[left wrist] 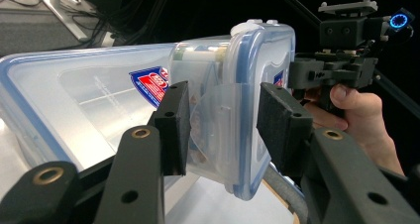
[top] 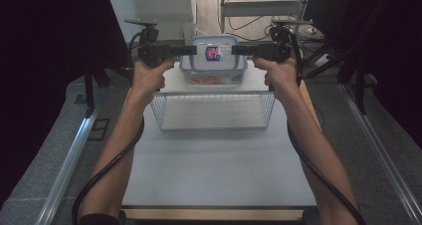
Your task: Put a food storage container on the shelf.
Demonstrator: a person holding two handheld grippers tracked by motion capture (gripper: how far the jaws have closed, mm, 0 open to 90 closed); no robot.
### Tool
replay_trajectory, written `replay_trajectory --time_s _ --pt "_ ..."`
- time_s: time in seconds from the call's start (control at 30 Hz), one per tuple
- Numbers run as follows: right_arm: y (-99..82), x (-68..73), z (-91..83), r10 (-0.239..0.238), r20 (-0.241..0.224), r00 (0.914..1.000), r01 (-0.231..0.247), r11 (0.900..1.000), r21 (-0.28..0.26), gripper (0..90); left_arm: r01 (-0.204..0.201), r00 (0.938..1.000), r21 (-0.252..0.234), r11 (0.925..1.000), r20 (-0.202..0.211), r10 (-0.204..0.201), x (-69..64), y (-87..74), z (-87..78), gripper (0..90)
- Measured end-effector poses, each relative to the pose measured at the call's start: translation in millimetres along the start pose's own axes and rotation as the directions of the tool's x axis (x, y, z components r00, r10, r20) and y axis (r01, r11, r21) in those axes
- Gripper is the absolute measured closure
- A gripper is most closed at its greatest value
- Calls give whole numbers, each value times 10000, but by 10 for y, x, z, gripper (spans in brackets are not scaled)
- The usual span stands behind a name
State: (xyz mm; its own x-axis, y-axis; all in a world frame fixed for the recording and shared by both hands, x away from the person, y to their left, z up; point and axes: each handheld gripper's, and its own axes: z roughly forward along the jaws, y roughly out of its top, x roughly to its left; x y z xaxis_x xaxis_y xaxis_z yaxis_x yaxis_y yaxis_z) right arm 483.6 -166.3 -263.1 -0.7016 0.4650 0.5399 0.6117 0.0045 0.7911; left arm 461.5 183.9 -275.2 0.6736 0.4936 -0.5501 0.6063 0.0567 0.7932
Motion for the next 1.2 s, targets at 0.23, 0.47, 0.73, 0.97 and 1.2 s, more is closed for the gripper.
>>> replay_trajectory --time_s 0.23,0.47,0.73,0.97,1.2 --pt "50 -64 33 209 92 9997 -210 9998 27 576 246 9997 -69 9997 8 -246 79 21 45 572" --pt "50 -140 73 555 -34 9985 -555 9984 65 573 403 9991 -130 9991 -101 -405 104 36 65 568" --pt "67 -118 103 54 705 9975 -61 9999 110 554 73 9965 -106 9999 -831 -81 85 25 104 549" --pt "62 -115 163 -97 1241 9922 102 9999 -35 515 162 9929 -201 9997 -1178 -184 105 21 136 510" --pt "51 -84 180 -333 1454 9888 353 9993 -110 490 -116 9870 -168 9998 -1604 87 47 39 167 484"
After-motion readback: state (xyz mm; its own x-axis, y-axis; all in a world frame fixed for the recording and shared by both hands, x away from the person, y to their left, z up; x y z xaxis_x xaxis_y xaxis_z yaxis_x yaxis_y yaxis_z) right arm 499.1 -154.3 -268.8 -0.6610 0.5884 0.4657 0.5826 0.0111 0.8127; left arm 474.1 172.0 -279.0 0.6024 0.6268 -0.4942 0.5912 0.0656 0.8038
